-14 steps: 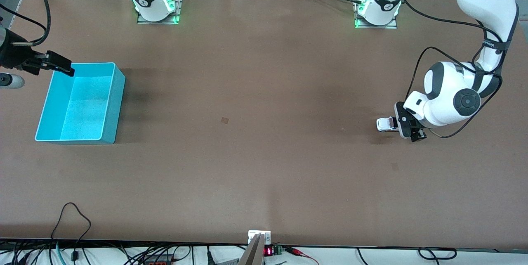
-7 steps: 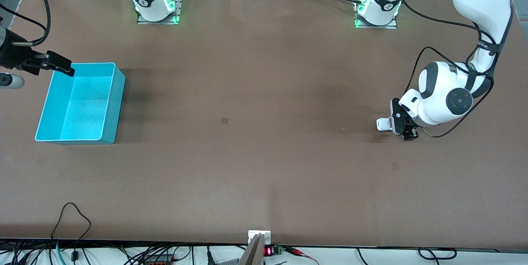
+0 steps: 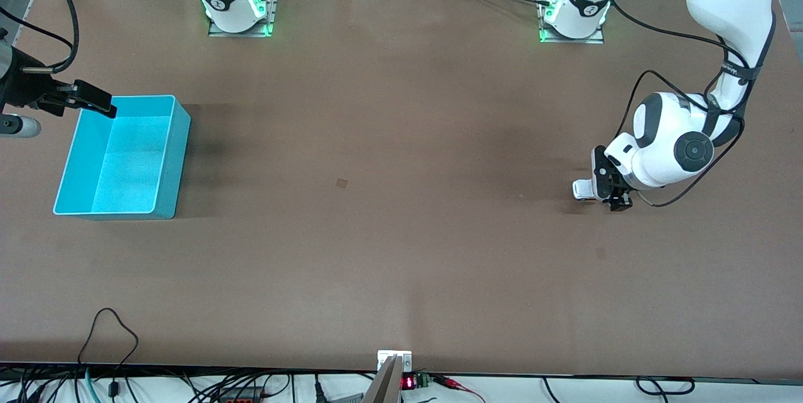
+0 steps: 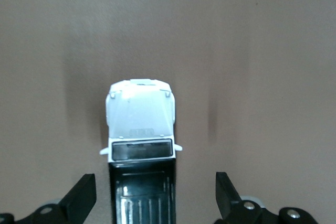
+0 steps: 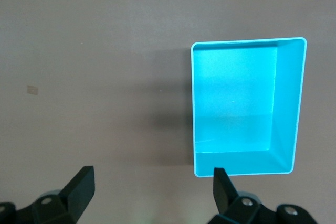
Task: Wind and store white jeep toy
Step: 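Lower the left gripper and close it on the white jeep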
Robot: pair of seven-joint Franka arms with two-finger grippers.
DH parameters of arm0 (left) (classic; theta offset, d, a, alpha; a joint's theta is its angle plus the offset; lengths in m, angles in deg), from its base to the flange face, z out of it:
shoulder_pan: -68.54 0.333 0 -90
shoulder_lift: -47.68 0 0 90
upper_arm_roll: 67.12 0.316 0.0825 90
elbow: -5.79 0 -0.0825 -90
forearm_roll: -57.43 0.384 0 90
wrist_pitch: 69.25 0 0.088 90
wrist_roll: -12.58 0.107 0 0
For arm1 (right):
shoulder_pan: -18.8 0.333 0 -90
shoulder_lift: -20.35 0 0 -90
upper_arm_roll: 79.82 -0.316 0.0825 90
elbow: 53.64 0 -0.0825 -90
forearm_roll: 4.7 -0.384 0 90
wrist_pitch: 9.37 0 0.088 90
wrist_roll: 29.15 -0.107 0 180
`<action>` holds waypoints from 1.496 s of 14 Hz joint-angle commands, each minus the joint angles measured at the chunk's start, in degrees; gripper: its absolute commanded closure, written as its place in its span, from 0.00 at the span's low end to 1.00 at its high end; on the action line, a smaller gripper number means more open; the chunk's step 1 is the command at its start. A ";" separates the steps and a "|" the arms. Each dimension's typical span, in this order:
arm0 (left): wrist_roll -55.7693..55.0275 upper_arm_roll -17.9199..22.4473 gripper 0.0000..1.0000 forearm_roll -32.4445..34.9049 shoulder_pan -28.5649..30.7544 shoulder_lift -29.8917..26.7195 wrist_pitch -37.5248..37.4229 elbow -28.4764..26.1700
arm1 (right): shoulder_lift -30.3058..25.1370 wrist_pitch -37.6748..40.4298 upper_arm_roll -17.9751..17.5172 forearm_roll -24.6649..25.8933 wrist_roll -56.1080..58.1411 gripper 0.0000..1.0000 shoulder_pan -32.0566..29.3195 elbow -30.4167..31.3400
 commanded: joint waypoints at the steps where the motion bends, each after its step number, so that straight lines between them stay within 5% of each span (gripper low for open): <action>1: 0.93 -0.60 0.05 1.28 1.15 -0.23 1.95 -1.69 | 0.33 0.23 0.20 -1.20 0.82 0.00 -0.16 -1.04; 5: 1.28 -0.60 0.28 1.71 1.15 -0.23 2.91 -1.61 | 0.25 0.14 0.20 -1.20 0.82 0.00 -0.16 -1.04; 7: 1.45 -0.60 0.55 3.03 1.15 -0.23 4.84 -1.70 | 0.33 0.23 0.20 -1.20 0.82 0.00 -0.16 -1.04; 9: 1.54 -0.60 0.66 3.12 1.15 -0.32 4.85 -1.61 | 0.33 -0.03 0.20 -1.29 0.82 0.00 -0.16 -1.04; 15: 1.37 -0.60 0.82 3.12 1.67 -1.46 4.32 -3.10 | 0.33 -0.03 0.20 -1.55 0.64 0.00 -0.08 -1.04; 21: 0.49 -0.60 0.84 2.95 2.11 -1.73 4.14 -4.25 | 0.33 -0.03 0.20 -1.64 0.64 0.00 -0.08 -1.04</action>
